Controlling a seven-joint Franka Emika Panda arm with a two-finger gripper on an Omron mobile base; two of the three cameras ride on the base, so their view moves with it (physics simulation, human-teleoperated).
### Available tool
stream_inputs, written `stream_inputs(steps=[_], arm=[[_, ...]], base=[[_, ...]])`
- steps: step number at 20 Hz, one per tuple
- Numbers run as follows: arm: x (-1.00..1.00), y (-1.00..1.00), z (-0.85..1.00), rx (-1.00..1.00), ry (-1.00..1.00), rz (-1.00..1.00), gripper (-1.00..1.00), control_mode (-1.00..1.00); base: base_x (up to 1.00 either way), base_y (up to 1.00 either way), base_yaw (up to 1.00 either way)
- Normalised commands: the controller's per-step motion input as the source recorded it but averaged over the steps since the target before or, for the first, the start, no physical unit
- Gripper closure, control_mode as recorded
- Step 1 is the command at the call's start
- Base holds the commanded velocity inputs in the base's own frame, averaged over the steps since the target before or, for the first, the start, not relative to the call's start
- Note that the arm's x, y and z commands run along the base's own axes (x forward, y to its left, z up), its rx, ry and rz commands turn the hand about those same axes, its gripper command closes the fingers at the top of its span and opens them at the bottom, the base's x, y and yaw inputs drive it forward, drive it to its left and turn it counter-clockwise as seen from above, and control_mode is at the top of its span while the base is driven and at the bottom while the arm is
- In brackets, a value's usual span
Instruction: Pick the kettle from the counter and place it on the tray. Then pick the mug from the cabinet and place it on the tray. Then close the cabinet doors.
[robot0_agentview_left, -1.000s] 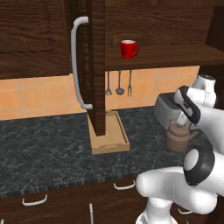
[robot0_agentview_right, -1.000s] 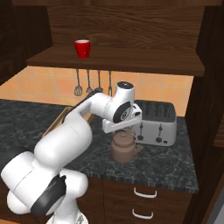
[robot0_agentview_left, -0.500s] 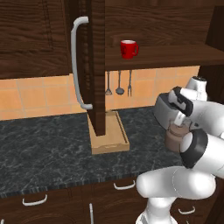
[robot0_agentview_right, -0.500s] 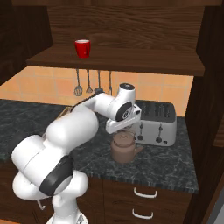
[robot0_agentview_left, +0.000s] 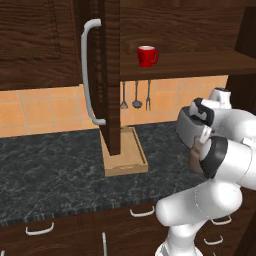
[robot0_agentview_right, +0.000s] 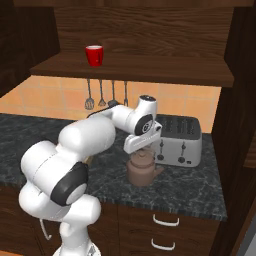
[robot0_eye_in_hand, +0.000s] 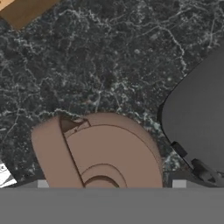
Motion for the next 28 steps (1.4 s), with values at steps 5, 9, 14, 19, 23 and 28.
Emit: stream_inputs(steps=[5,9,14,19,23,28], arm=[[-0.32,0.0,-0.08,0.0,-0.03,0.0,1.0,-1.0],[-0.35,0.2,0.03,0.0,-0.01,0.0,1.0,-1.0],[-0.25,0.53,0.34,0.0,0.0,0.0,1.0,-1.0],[-0.03,0.87,0.41,0.0,0.0,0.0,1.0,-1.0],[0.0,0.93,0.38,0.0,0.0,0.01,1.0,-1.0],[0.03,0.79,0.2,0.0,-0.05,0.03,1.0,-1.0]], base=[[0.0,0.0,0.0],[0.0,0.0,0.0],[0.0,0.0,0.0],[0.0,0.0,0.0],[0.0,0.0,0.0],[0.0,0.0,0.0]])
